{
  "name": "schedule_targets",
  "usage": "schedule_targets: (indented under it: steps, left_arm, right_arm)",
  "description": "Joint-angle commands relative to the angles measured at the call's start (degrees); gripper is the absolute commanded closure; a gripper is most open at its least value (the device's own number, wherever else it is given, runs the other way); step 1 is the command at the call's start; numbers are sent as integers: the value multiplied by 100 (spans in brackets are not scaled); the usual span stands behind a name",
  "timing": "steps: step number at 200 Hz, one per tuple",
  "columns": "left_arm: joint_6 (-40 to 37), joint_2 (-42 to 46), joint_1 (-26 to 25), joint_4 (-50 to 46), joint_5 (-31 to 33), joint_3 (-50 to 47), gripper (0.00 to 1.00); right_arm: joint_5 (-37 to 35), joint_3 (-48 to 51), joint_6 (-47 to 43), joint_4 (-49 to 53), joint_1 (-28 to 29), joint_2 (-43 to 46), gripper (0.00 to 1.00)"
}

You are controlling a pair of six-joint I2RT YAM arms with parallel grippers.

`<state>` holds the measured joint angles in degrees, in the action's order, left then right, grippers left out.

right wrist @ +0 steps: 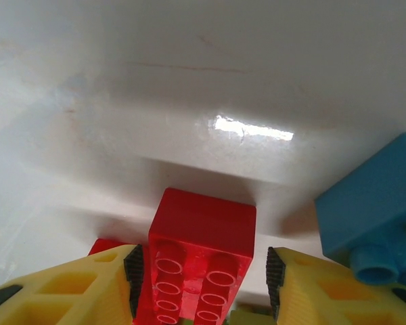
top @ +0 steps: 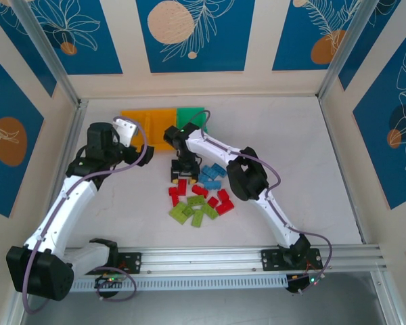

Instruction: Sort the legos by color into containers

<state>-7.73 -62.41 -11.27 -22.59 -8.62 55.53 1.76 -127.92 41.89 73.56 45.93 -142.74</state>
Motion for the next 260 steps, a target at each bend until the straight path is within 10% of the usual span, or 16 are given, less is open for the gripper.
schedule_targets:
  steps: [1, 41, 111, 207, 260]
  left_arm:
    - [-130, 163, 36, 285, 73, -170, 0]
    - [-198, 258, 39, 443, 13, -323, 0]
    - [-47, 291, 33, 573, -89, -360, 0]
    - [1048, 168, 35, 193, -668, 81, 0]
    - [1247, 23, -20, 46, -851, 118, 0]
  right_arm:
    - [-266, -85, -59, 210, 43, -258, 50]
    - [-929, 505, 45, -322, 48, 502, 74]
    - [-2048, 769, -608, -1281, -579, 2205, 74]
    - [-2432, -2554, -2319, -2438, -1262, -434, 73]
    - [-2149, -2644, -2221, -2337, -1258, -198, 47]
